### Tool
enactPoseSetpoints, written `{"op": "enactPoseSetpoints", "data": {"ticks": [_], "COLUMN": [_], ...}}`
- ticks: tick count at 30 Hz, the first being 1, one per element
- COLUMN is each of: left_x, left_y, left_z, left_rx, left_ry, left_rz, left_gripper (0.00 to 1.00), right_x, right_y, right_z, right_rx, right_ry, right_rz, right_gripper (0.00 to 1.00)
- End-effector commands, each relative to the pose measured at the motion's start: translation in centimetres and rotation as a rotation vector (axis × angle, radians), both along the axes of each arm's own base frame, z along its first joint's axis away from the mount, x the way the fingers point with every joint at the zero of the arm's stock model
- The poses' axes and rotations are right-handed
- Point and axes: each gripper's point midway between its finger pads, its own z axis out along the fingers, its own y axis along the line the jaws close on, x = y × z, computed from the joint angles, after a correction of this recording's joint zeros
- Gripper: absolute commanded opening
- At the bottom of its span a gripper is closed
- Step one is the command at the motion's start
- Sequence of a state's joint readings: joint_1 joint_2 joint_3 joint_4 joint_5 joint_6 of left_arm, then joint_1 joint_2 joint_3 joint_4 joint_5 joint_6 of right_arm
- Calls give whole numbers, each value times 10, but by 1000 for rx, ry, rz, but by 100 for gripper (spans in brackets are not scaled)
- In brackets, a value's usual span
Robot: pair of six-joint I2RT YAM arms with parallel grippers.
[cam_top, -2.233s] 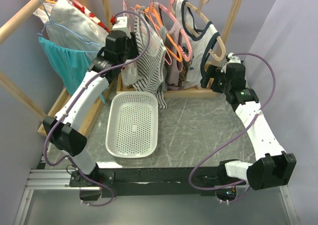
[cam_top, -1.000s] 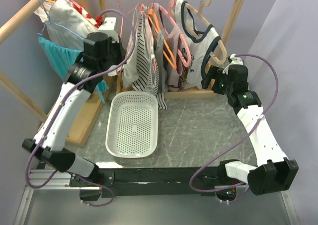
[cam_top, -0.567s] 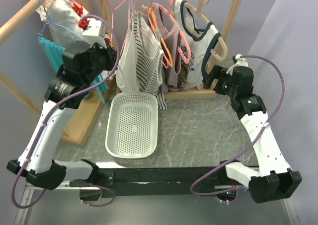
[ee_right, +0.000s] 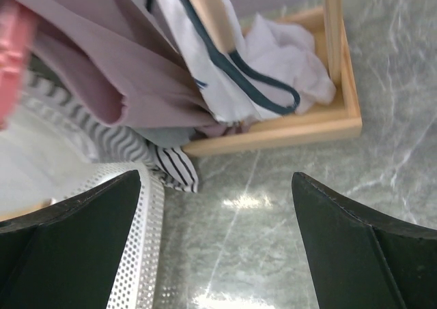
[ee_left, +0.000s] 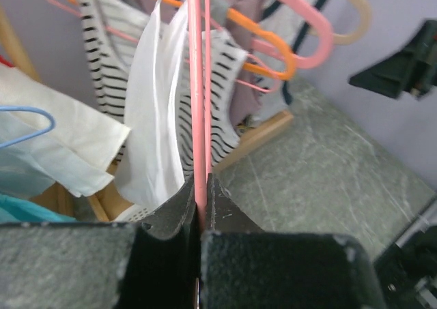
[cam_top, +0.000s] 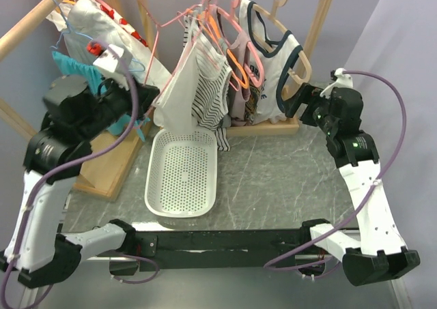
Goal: Remove the tank top from the hanger
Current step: Pick up the hanger from the clothesline.
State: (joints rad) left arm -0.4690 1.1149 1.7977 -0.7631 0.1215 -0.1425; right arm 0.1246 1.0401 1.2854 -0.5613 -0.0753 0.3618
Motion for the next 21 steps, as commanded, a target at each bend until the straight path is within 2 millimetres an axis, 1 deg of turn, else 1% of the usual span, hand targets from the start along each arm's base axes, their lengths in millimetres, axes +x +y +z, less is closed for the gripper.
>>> {"op": "enactPoseSetpoints", "data": {"ticks": [1, 4, 7, 10, 15, 16, 19, 20, 21], "left_x": [-40, -50, -60, -71, -86, -93, -104, -113, -117], "left_y": [-10, -10, -7, -5, -13, -18, -27, -34, -36], "left_z": [17, 1, -13, -20, -26, -26, -23, -22, -21], "left_rx": [-11, -7, 5, 7, 24, 22, 22, 15, 12], "left_ry": [-63, -13, 21, 26, 31, 33, 36, 38, 40], "left_rz": [-164, -186, -200, -220, -312, -359, -454, -524, -554], "left_gripper": [1, 1, 1, 1, 1, 1, 1, 1, 1], "right_x": [-18, -27, -33, -36, -40, -41, -47, -48, -51], "right_y": [4, 8, 12, 15, 15, 14, 9, 8, 6], "right_z": [54, 64, 66, 64, 62, 63, 70, 71, 72], "right_rx": [35, 64, 86, 106, 112, 110, 94, 86, 80], "right_ry": [-153, -183, -197, -197, -196, -198, -212, -217, -217], "right_rz": [32, 54, 75, 86, 86, 84, 65, 62, 55], "right_gripper": [100, 100, 100, 100, 100, 100, 100, 100, 100]}}
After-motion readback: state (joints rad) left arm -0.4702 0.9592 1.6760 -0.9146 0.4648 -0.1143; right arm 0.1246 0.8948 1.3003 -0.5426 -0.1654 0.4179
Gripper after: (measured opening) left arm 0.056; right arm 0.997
